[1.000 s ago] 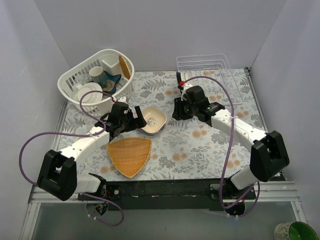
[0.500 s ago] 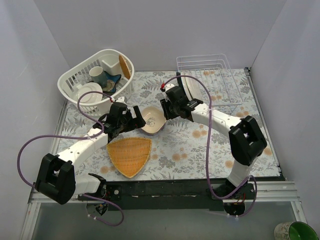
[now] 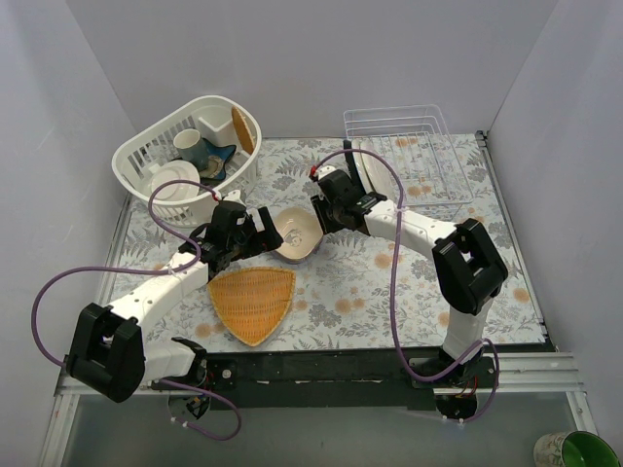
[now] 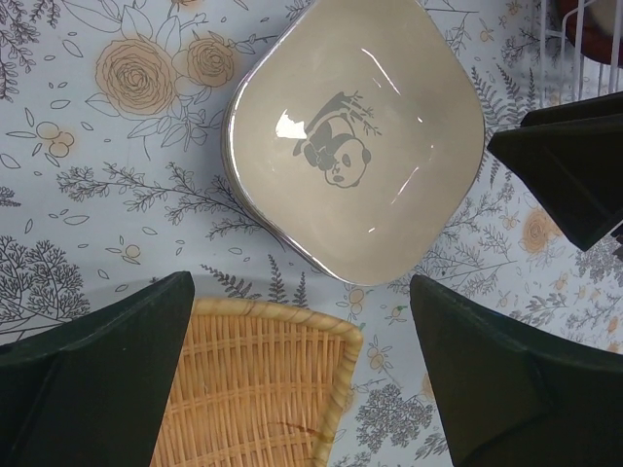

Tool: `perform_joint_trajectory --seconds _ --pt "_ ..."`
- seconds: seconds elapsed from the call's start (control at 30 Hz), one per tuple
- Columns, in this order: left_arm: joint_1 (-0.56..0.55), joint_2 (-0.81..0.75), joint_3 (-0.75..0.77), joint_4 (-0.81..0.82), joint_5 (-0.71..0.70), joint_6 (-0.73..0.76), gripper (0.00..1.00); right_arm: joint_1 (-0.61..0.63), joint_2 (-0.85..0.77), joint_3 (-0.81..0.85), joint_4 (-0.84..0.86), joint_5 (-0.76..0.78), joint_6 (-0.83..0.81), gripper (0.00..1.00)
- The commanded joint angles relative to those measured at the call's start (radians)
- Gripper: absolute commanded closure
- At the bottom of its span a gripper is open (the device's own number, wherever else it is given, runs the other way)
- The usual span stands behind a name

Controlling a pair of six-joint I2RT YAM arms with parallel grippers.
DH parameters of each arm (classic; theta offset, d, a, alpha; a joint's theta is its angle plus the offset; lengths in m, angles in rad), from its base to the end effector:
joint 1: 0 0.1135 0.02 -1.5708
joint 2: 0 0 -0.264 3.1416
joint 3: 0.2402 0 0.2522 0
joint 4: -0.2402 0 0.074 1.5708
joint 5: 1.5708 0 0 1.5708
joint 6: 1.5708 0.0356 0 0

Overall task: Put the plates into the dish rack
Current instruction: Pick up the plate at the center of the board.

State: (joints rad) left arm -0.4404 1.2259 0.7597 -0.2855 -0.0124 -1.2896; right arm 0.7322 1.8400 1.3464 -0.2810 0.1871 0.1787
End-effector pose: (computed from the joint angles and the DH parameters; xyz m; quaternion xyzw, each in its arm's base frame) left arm 0.2323 -0.1090 0.2306 -0.3801 0.8348 -0.2994 0.2626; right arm 0.3110 0.2707 0.2285 -0.2159 0.8927 0.0924 0.3845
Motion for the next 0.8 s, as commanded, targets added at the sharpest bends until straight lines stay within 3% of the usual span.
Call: perform_joint_trajectory --seconds 0.0,0.3,0.77 --pt "0.005 -0.034 -0.011 0.000 -0.006 -0.004 0.07 0.012 0.015 0.034 0.039 -0.001 -0.013 0.58" --pt "0.005 -0.049 -0.017 -0.004 -0.011 -0.007 0.07 0.018 0.047 0.046 0.045 -0.026 -0.015 0.61" --pt "0.006 -0.057 -0.025 -0.012 -0.014 -0.008 0.07 0.019 0.048 0.031 0.063 -0.029 -0.013 0.78"
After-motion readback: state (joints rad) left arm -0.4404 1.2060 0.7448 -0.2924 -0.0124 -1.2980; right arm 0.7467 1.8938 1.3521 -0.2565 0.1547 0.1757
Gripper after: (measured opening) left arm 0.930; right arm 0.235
